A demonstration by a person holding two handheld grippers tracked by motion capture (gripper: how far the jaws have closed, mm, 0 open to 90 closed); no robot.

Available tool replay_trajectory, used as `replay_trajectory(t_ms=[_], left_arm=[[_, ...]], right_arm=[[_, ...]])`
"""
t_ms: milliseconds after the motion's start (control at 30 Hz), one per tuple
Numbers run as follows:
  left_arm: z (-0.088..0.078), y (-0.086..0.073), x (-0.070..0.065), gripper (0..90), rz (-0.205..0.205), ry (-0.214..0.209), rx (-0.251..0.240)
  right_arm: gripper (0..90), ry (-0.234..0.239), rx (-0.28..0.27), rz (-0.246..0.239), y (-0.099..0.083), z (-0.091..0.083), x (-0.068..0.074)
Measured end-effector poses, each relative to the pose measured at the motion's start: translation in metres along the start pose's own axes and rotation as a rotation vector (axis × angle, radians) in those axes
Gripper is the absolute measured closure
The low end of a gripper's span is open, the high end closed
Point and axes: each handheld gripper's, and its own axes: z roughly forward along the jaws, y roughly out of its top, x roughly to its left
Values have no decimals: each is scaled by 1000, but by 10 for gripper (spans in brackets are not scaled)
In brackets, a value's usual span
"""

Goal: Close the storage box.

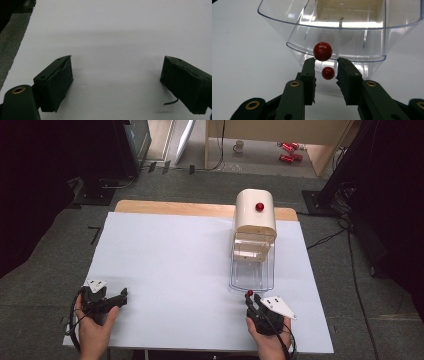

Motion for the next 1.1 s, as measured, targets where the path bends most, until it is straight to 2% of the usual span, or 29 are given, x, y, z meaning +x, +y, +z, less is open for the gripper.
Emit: replay_trajectory(t_ms=[200,467,1100], left_arm=[[0,0,0,109,0,0,0],[0,0,0,109,0,0,0],[0,0,0,110,1,0,0]], right_arm=[[690,-3,-17,17,2,0,3],[749,-11,-33,20,4,-2,6],[752,-19,-51,14,17,-12,7]])
